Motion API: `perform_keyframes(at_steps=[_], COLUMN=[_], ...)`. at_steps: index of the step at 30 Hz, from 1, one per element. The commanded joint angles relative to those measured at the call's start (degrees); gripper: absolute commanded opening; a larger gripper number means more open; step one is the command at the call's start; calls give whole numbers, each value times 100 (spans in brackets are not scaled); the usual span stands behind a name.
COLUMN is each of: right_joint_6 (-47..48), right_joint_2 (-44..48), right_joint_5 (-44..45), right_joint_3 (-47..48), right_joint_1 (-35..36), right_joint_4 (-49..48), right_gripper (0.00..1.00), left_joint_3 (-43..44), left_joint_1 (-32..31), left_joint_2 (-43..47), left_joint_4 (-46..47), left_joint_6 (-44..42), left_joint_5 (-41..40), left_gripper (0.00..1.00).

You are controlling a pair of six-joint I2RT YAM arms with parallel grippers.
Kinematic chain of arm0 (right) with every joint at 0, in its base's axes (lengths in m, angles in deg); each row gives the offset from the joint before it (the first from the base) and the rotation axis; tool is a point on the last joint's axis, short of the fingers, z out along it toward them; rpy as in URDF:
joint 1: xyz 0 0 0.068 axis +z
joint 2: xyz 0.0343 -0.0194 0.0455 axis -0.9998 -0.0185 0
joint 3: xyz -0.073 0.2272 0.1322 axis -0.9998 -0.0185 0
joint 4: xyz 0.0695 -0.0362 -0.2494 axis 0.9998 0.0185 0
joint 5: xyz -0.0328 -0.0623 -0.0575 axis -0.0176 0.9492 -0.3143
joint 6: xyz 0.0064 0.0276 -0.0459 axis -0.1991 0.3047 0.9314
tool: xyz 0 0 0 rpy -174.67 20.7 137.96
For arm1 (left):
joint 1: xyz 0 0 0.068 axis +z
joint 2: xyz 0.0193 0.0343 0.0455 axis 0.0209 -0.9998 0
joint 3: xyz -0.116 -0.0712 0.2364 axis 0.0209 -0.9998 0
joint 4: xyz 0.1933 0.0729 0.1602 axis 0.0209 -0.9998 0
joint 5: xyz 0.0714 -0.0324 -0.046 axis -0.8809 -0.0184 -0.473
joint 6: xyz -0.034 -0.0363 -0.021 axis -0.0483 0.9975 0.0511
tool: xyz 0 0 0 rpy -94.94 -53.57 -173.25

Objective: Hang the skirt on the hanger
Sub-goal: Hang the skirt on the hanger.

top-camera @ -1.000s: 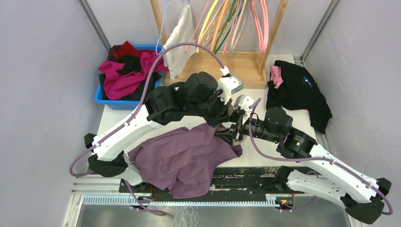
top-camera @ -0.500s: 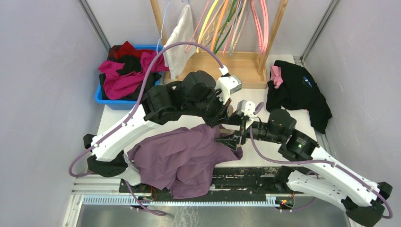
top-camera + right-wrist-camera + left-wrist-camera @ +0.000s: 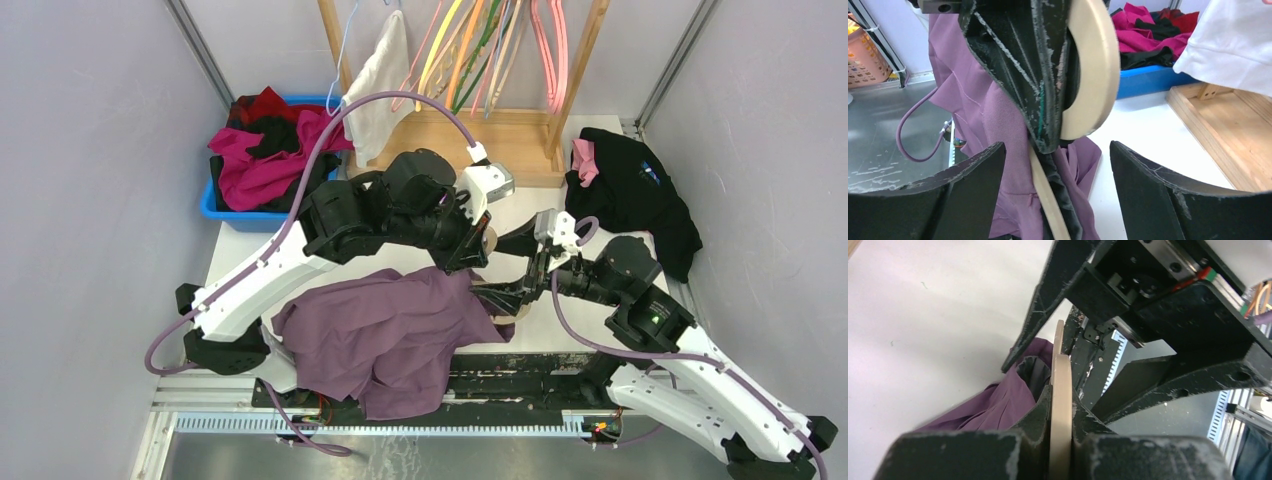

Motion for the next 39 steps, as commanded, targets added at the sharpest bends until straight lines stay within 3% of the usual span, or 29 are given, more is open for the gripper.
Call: perform_keyframes(at_steps=[1,6,13,17,29,39], right_joint_6=[-314,-712,-2000,-2555,-2505,-4212], right_joint_2=[0,-343,-984,-1342,-1181,-2019], right_joint_5=[-471,-1215,-2665,-2994,-3315,-3420], right_joint_3=[-136,-164,-333,-433,-542,-563], right_joint_1=[-202,-506,-825,-825,-885,-737], right_joint_4=[-966,-1549,-3148,-3960,-3675,-6069], right_gripper=[83,82,82,82,81,81], left_joint_3=[271,362,596,747,761,790], left_joint_1=[10,13,13,9,12,15], left_joint_2=[321,319,246,162,137,43], left_joint_4=[389,468,452,457,444,672], left_joint_6=[-285,-291,-353,-381,-440,-409], left_joint_5=[525,836,1062,1177,1241,1371], left_gripper=[3,3,3,3,3,3])
